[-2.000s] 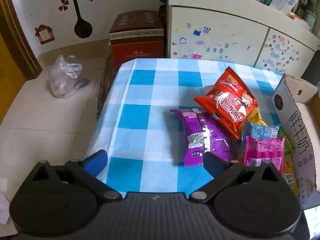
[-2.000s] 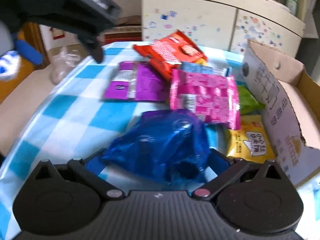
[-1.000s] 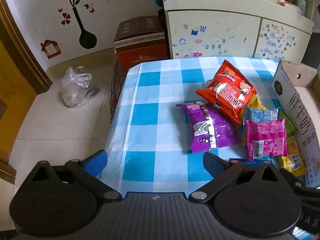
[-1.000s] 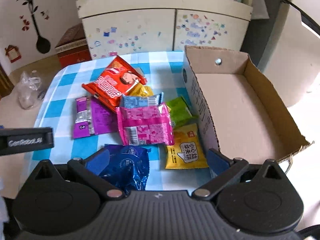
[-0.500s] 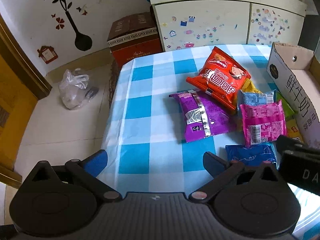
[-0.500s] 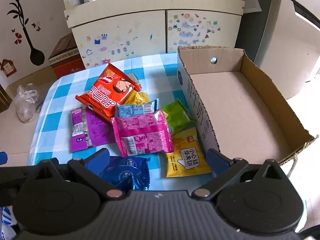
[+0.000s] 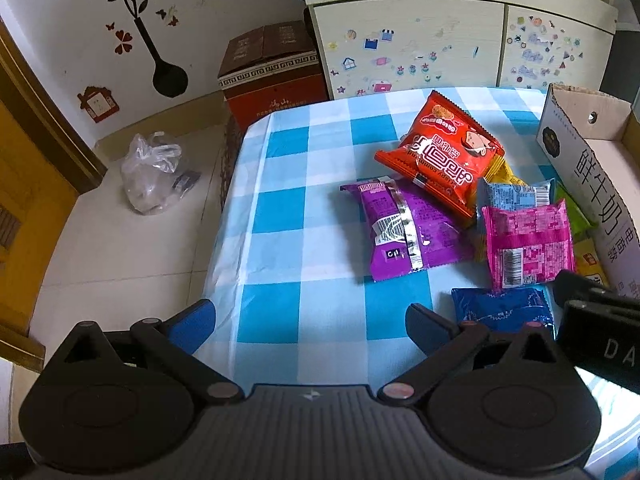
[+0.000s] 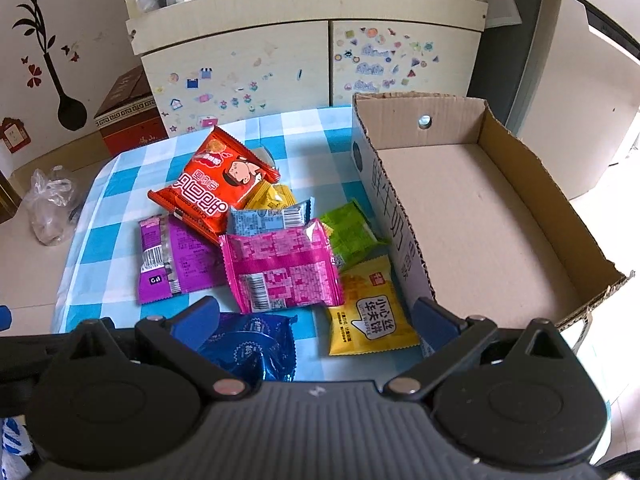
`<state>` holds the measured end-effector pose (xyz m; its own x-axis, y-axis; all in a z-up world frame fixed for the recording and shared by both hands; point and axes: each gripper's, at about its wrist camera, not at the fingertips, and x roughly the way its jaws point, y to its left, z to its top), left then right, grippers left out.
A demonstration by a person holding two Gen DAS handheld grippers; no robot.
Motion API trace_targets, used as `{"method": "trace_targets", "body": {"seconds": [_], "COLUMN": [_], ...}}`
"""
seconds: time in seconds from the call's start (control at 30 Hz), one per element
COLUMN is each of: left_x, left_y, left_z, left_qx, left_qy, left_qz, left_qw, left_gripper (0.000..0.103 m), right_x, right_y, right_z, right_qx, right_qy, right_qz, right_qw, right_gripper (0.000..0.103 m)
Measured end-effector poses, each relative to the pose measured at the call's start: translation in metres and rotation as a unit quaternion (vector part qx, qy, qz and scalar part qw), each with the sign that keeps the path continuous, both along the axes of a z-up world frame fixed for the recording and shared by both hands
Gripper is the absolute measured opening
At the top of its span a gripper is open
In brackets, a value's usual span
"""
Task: Organize snacks
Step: 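Grasp the dark blue foil bag with the left tool while the right tool approaches the pink bag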
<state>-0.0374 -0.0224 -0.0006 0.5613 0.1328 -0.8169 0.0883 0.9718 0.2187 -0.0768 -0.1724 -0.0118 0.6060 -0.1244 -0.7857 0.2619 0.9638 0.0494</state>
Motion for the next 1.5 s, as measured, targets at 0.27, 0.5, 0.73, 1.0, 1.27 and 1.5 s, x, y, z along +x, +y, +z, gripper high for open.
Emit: {"method": "trace_targets", "body": {"seconds": [0.27,0.5,0.73,1.0,1.27,1.5], "left_x": [0.002,0.003,0.003,0.002,0.003,0.003], "left_y": [0.0,-0.001,-0.001,-0.002,0.0,-0.007], "left_z": [-0.001,-0.002,-0.005,-0.005,-0.007,-0.013], "left_qx": [-0.01,-0.01,-0.018,-0.027,-0.089,-0.121], "left_qy": [0.011,0.017,0.023,0.032,0.051,0.064], "left_qz": [0.004,0.006,0.01,0.011,0.0,-0.019], "left_qw": [0.9999,0.9998,0.9995,0.9991,0.9947,0.9904], "left_gripper": [0.102,0.102,0.099,0.098,0.102,0.102], "right_x": [0.0,0.0,0.0,-0.001,-0.01,-0.023], "right_y": [-0.001,-0.002,-0.003,-0.005,-0.027,-0.054], "right_z": [0.001,0.0,-0.002,-0.001,0.009,0.027], "right_qx": [-0.001,0.0,-0.003,-0.002,0.042,0.069], "right_qy": [-0.004,-0.003,0.001,0.003,-0.02,-0.056], "right_qz": [-0.003,-0.003,-0.003,-0.004,-0.012,-0.024], "right_qw": [1.0,1.0,1.0,1.0,0.999,0.996], "right_gripper": [0.102,0.102,0.102,0.102,0.102,0.102]}}
